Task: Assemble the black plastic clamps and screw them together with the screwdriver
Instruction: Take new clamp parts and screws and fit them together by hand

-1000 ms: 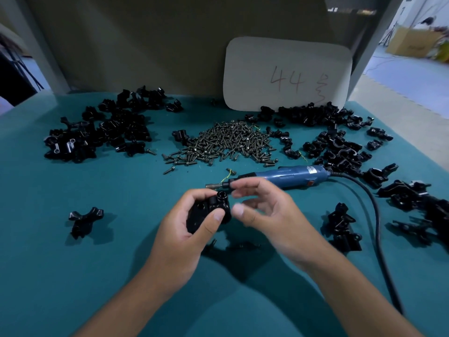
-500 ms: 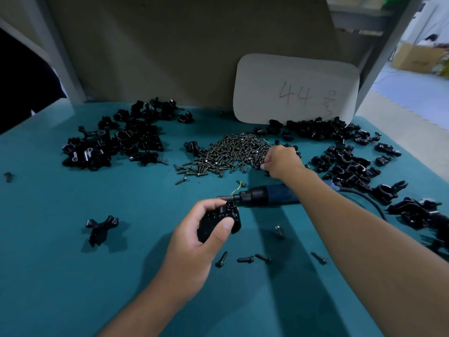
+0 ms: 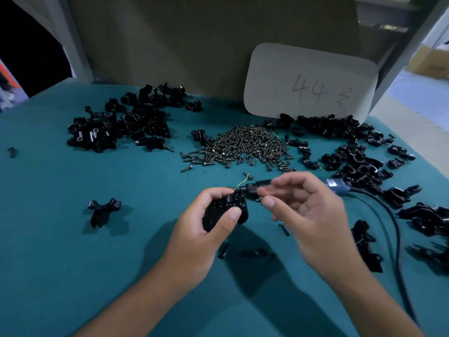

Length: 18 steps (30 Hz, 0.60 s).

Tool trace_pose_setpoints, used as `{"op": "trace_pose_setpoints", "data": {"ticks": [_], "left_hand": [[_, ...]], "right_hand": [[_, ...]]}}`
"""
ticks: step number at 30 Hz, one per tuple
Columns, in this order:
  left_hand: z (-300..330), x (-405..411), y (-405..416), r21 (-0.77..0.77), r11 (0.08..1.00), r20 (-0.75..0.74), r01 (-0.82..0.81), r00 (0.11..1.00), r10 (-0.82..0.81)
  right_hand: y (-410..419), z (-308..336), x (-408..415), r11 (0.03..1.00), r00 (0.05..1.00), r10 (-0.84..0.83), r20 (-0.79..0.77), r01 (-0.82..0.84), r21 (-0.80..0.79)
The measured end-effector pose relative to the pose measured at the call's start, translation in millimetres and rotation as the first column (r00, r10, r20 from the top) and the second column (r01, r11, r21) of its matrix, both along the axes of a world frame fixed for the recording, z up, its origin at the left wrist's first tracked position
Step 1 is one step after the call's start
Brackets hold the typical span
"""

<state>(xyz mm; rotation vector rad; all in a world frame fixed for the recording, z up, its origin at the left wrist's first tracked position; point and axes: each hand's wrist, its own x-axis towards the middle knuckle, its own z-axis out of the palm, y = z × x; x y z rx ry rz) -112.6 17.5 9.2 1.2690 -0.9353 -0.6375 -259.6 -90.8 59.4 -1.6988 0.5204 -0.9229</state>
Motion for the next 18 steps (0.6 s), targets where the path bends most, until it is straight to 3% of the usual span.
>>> {"op": "trace_pose_setpoints", "data": {"ticks": [8,14,18], "left_hand": [[-1,-1,2,-0.018,0.999,0.044,0.029,0.999,-0.028],[-5,-3,1,-0.002,0.999,0.078,0.036,0.996,-0.036],[-5,-5,3,0.011,0.998,0.098,0.067,0.993,-0.068]], "right_hand": [[8,-10,0,0.997,0.994,-0.021,0.106,0.029,-0.078],[10,-11,-2,0.984,0.997,-0.048,0.061,0.058,-0.166],[11,-14,-1,0.983,0.992,-0.124,0.032,0.128,-0.131]]}}
